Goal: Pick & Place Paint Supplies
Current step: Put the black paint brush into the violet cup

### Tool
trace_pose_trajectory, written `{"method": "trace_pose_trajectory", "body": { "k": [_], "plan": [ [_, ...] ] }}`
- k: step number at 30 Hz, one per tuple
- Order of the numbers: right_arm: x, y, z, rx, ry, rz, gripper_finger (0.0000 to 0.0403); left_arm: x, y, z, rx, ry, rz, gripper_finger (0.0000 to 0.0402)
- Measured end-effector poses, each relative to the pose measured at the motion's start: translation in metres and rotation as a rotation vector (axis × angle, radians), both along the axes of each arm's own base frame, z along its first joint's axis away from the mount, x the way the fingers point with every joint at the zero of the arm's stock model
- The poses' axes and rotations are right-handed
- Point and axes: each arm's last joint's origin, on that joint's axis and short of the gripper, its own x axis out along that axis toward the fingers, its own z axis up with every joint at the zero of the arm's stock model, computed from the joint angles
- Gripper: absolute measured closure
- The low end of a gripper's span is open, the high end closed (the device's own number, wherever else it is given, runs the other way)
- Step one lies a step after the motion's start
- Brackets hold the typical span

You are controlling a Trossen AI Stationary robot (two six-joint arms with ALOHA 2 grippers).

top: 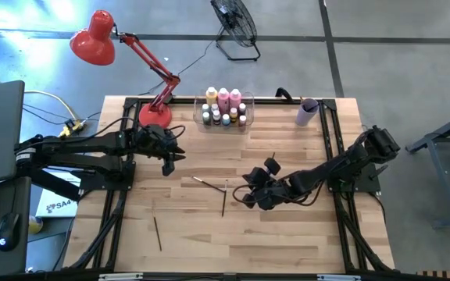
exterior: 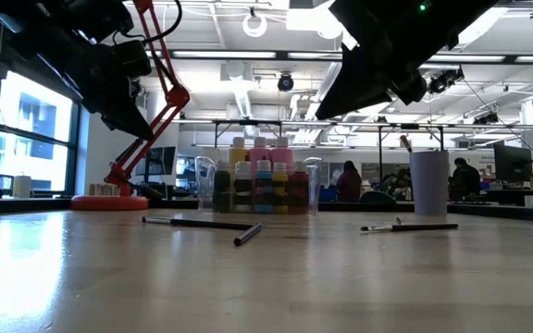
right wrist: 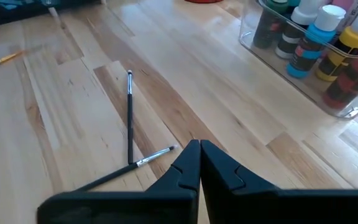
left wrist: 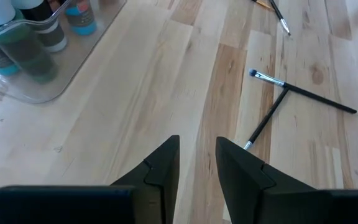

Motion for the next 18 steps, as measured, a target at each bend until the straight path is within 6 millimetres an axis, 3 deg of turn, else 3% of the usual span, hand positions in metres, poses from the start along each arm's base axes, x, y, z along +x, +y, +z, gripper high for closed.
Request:
{"method": "trace_pose_trajectory", "body": {
  "k": [11, 18],
  "plan": [
    [0.001, 0.0, 0.001, -0.1, 0.055, 0.076, 0.04, 0.0, 0.0, 0.0, 0.002, 0.0, -0.001, 0.03],
    [0.01, -0.014, 0.006, -0.223, 0.081, 0.138, 0.04, 0.0, 0.0, 0.0, 0.005, -0.003, -0.003, 0.03]
  ]
}}
